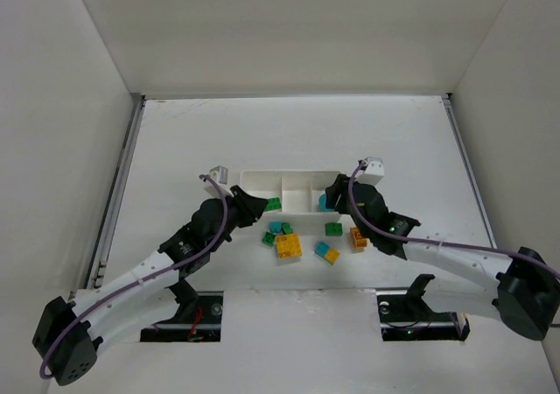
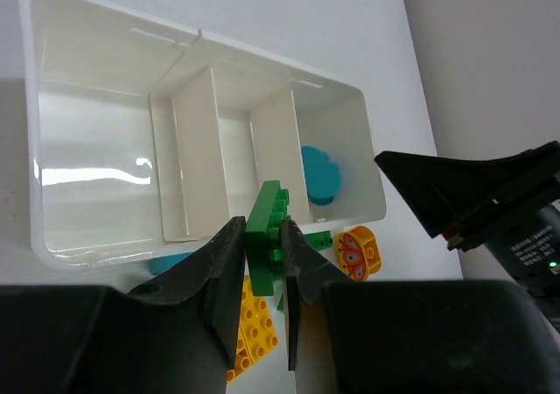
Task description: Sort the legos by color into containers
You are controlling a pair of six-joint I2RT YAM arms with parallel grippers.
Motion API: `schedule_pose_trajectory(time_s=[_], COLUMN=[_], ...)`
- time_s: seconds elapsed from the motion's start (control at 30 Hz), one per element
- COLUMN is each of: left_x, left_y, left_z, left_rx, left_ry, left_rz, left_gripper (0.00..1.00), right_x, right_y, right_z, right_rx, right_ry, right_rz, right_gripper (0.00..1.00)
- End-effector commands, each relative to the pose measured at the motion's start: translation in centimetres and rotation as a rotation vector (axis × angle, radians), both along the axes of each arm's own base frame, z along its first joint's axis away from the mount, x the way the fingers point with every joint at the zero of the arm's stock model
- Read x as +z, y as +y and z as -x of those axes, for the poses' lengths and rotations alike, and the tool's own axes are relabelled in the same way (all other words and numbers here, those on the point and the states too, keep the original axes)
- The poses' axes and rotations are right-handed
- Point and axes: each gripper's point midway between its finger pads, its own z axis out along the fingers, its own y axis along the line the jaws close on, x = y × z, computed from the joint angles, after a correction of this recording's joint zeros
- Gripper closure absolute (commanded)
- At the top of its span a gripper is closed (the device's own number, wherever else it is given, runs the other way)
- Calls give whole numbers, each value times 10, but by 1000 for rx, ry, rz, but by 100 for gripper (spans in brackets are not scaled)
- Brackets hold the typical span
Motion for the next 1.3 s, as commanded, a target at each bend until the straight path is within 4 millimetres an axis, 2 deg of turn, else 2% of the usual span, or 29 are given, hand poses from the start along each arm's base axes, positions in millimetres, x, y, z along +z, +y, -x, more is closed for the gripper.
schedule_pose_trajectory(time_s=[0.0, 0.1, 0.27, 0.33, 0.47, 0.63, 0.8, 0.97, 1.1, 1.23, 1.27], left_x=[35, 38, 41, 38, 27, 12, 3, -1, 11, 25, 25], left_y=[-8, -15, -37, -49, -70, -82, -85, -85, -80, -69, -66], left_z=[-9, -11, -19, -23, -37, -55, -65, -71, -69, -61, -58], left_rx=[-1, -12, -50, -70, -93, -76, -58, -51, -48, -38, -37], left_ry=[-84, -87, -100, -101, -97, -81, -80, -76, -103, -134, -137], left_rz=[52, 57, 44, 22, -31, -102, -152, -178, -173, -163, -164], left_gripper=[92, 92, 92, 91, 91, 90, 87, 63, 51, 50, 50], right_x=[57, 64, 51, 41, 29, 29, 25, 20, 5, -9, -20], right_y=[-2, -4, -1, 3, 13, 32, 31, 27, 2, -36, -49], right_z=[-10, -1, 25, 35, 59, 86, 92, 93, 83, 75, 74], right_rx=[-37, -28, 17, 39, 106, 220, 229, 219, 92, -87, -142], right_ry=[-139, -155, -131, -102, -55, -36, -28, -19, 18, 58, 100], right_rz=[-94, -112, -139, -141, -113, -74, -48, -36, -6, 13, 14], right_gripper=[36, 37, 68, 72, 68, 60, 57, 46, 45, 41, 41])
